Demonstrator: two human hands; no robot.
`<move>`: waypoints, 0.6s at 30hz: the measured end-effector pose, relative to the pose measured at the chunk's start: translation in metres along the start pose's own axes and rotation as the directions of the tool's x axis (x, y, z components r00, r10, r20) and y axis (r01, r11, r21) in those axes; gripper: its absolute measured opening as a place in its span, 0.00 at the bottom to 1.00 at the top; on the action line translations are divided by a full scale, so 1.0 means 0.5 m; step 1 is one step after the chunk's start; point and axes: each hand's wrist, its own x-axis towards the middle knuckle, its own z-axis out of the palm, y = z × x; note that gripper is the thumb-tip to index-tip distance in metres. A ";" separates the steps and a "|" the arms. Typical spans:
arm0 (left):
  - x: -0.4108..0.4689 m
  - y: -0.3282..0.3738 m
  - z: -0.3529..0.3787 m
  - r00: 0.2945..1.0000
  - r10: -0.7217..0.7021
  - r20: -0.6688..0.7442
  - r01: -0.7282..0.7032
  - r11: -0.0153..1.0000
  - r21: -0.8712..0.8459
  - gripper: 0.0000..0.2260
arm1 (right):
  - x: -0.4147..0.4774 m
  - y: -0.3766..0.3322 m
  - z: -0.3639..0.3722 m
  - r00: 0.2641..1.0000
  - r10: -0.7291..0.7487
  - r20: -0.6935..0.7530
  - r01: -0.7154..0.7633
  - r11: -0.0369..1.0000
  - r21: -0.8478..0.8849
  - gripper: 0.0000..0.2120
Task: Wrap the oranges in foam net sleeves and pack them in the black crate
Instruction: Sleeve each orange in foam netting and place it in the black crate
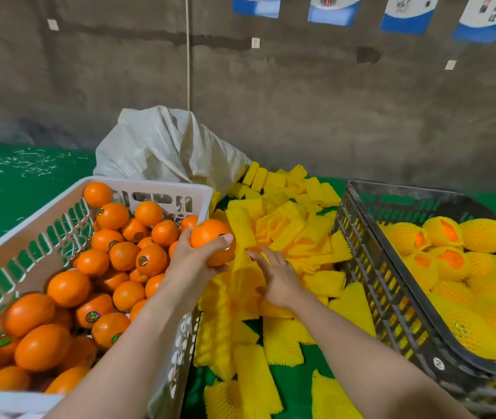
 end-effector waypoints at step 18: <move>-0.028 0.012 0.030 0.984 0.106 0.145 -0.109 0.994 0.017 0.25 | -0.201 -0.079 -0.200 0.999 -0.043 0.017 -0.006 0.236 0.972 0.12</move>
